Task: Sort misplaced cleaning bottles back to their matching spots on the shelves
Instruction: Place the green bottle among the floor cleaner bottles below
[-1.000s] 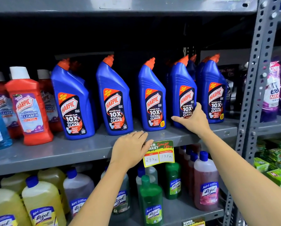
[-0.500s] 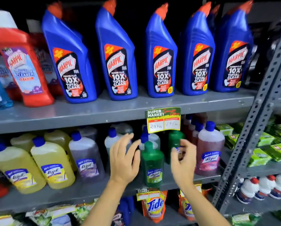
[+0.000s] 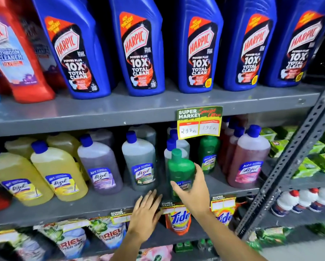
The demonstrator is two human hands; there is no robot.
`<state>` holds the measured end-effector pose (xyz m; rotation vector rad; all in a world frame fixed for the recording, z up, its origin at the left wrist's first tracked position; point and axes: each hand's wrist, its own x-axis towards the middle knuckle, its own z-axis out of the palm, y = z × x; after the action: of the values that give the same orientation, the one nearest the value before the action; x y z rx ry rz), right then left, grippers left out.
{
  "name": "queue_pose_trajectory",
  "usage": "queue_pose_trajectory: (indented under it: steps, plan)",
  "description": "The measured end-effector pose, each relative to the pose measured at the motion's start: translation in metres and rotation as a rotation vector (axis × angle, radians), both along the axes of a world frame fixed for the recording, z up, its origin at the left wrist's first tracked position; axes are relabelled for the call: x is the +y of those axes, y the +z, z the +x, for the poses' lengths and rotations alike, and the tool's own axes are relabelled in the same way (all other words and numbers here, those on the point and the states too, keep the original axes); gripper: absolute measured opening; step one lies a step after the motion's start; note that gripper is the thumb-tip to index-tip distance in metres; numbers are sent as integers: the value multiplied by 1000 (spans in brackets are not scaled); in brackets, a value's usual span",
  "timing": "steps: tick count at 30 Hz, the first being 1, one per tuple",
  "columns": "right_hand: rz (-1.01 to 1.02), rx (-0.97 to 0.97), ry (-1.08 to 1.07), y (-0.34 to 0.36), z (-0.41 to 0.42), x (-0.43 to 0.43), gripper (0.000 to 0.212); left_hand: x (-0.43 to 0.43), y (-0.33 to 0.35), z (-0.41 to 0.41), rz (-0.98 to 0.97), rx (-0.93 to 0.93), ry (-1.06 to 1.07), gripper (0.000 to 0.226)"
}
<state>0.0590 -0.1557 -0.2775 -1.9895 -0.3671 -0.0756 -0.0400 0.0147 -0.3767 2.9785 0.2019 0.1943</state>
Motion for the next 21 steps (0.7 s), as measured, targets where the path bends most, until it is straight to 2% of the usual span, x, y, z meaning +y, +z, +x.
queue_pose_trajectory:
  steps: [3,5,14,21]
  plan:
    - [-45,15,-79,-3,-5,10,105,2,-4,0,9,11,-23,54]
    - [-50,27,-88,-5,-7,14,107,3,-5,0,13,25,-28,55]
    - [-56,52,-148,-7,5,-2,92,5,-8,-1,6,54,-42,56]
    - [-27,92,-256,-5,48,-40,93,6,-6,-2,10,112,-10,60]
